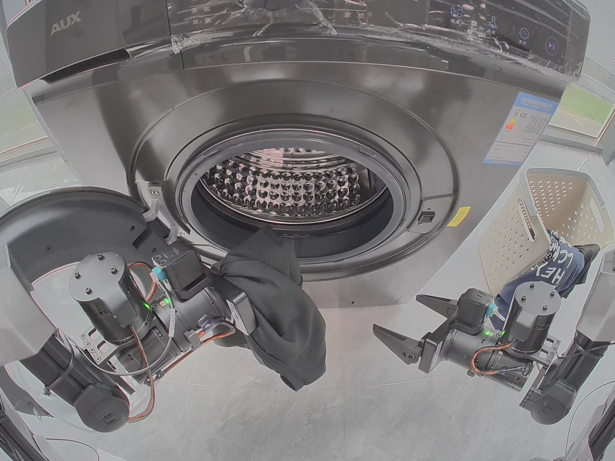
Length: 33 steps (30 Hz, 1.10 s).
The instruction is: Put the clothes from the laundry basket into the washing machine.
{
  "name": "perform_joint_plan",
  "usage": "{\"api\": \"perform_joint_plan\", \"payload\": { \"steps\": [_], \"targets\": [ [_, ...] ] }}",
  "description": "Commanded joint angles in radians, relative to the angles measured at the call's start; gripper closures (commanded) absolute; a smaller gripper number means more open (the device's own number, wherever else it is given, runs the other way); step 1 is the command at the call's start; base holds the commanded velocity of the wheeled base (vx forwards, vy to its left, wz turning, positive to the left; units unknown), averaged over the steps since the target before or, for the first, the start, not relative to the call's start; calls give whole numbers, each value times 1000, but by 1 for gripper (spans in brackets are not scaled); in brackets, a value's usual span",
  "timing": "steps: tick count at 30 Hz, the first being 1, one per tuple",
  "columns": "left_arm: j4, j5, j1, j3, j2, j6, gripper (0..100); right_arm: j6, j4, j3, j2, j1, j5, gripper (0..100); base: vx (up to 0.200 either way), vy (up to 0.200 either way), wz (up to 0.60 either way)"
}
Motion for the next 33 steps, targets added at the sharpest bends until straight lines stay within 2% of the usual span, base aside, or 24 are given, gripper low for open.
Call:
{"api": "perform_joint_plan", "payload": {
  "steps": [1, 9, 12, 14, 15, 16, 17, 18, 21, 22, 23, 25, 28, 29, 30, 33],
  "targets": [
    [0, 0, 1, 0, 2, 0, 100, 1, -1, 0, 0, 0, 0, 0, 200, 0, 0],
    [0, 2, -4, -4, 12, 1, 100, -1, -1, 19, -3, 5, 0, 0, 25, 0, 0],
    [0, 8, -7, -10, 15, 7, 100, -1, -1, 28, -6, 10, 2, 0, 0, 0, 0],
    [0, 17, -11, -30, 34, 24, 100, -2, -1, 45, -9, 28, 2, 0, 0, 0, 0],
    [1, 65, -11, -67, 66, 30, 100, -4, -1, 60, -12, 54, 0, 0, 0, 0, 0],
    [1, 72, -10, -72, 69, 30, 100, -2, -1, 62, -14, 57, 0, 0, 0, 0, 0],
    [0, 144, -11, -121, 94, 29, 100, -4, -1, 82, -21, 83, -1, 0, 0, 0, 0],
    [0, 146, -10, -133, 97, 21, 100, -4, -1, 86, -21, 91, 0, 0, 0, 0, 0],
    [1, 42, 2, -159, 124, 32, 100, -4, -1, 88, -18, 94, -1, 0, 0, 0, 0],
    [1, 38, 2, -159, 126, 30, 100, -4, -1, 86, -18, 94, -1, 0, 0, 0, 0],
    [1, -1, 1, -173, 147, 24, 100, -4, -1, 86, -20, 94, -1, 0, 0, 0, 0],
    [3, -3, 2, -190, 172, 24, 100, -4, -1, 89, -21, 94, -1, 0, 0, 0, 0],
    [3, 0, 1, -244, 215, -5, 100, -6, -1, 89, -23, 95, -1, 0, 0, 0, 0],
    [3, 0, 1, -244, 215, -5, 100, -6, -1, 89, -23, 95, -1, 0, 0, 0, 0],
    [1, 3, 1, -279, 247, -26, 100, -6, -1, 89, -21, 95, -1, 0, 0, 0, 0],
    [1, 46, 2, -362, 313, -31, 100, -4, -1, 86, -20, 99, -1, 0, 0, 0, 0]
  ]
}}
